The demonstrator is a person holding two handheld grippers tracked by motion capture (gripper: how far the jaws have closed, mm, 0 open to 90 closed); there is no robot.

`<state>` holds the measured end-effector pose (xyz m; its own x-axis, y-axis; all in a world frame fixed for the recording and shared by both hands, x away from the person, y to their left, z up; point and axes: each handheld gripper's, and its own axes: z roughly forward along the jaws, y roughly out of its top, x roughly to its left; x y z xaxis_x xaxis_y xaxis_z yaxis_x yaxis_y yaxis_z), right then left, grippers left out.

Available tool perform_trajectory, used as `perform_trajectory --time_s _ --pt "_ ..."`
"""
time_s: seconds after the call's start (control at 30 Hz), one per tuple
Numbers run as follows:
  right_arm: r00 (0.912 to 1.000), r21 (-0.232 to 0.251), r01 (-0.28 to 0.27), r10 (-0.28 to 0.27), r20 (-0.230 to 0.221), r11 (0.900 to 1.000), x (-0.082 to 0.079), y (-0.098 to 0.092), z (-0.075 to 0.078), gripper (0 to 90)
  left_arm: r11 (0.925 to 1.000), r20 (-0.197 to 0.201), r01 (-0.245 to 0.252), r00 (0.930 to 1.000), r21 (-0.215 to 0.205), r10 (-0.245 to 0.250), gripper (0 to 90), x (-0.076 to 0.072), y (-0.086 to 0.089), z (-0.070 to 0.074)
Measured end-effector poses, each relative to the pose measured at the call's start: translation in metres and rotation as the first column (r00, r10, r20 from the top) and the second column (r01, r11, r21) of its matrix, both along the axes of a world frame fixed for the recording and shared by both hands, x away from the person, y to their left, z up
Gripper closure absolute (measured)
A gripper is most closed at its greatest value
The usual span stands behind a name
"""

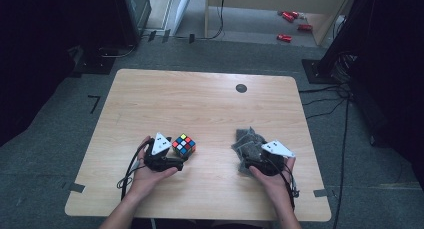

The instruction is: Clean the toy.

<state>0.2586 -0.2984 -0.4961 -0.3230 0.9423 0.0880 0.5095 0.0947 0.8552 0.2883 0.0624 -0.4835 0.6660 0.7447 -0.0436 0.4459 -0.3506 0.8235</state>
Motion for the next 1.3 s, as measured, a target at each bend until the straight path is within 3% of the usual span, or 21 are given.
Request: perform_trajectory --time_s 0.07,0.13,0.17,0.23,0.37,0.53,0.77,1.07,1.23,1.3 --pt "0.9999 0.013 -0.005 0.005 -0.011 1.000 0.000 -0.004 0.006 3.0 0.9999 -0.008 -0.012 0.9999 -0.011 0.012 11.8 -0.002 0.007 0.006" --pt "0.9998 0.013 -0.006 0.006 -0.018 1.000 -0.002 -0.010 0.010 1.5 0.9994 -0.011 -0.023 0.9997 -0.025 0.022 11.7 -0.003 0.014 0.009" --pt "0.9997 0.007 -0.018 0.018 -0.017 1.000 -0.003 -0.013 0.012 0.0 0.9997 -0.005 -0.023 0.9997 -0.005 0.023 11.5 -0.005 0.019 0.011" --pt "0.9995 -0.013 -0.026 0.026 -0.016 1.000 -0.007 -0.020 0.017 0.0 0.9994 -0.001 -0.034 0.9994 0.011 0.034 10.9 -0.006 0.026 0.012" --pt "0.9999 -0.003 -0.003 0.003 -0.011 1.000 -0.016 -0.039 0.023 0.0 0.9980 -0.007 -0.064 0.9980 -0.004 0.064 10.9 -0.011 0.047 0.012" --pt "0.9997 -0.017 0.018 -0.019 -0.013 1.000 -0.029 -0.058 0.024 0.0 0.9945 -0.004 -0.103 0.9947 0.019 0.103 10.9 -0.019 0.069 0.009" --pt "0.9982 -0.042 0.044 -0.046 -0.039 0.998 -0.046 -0.081 0.016 0.0 0.9881 -0.012 -0.151 0.9884 0.030 0.151 10.9 -0.033 0.099 0.002" --pt "0.9902 -0.059 0.086 -0.092 -0.105 0.995 -0.063 -0.110 -0.001 0.0 0.9742 -0.048 -0.216 0.9746 0.067 0.219 10.9 -0.046 0.136 -0.017" --pt "0.9755 -0.063 0.108 -0.118 -0.185 0.992 -0.065 -0.119 -0.015 0.0 0.9675 -0.056 -0.233 0.9694 0.098 0.239 12.4 -0.047 0.143 -0.023" --pt "0.9682 -0.078 0.110 -0.124 -0.217 0.991 -0.065 -0.120 -0.020 0.0 0.9601 -0.058 -0.246 0.9651 0.133 0.255 13.2 -0.045 0.145 -0.027"
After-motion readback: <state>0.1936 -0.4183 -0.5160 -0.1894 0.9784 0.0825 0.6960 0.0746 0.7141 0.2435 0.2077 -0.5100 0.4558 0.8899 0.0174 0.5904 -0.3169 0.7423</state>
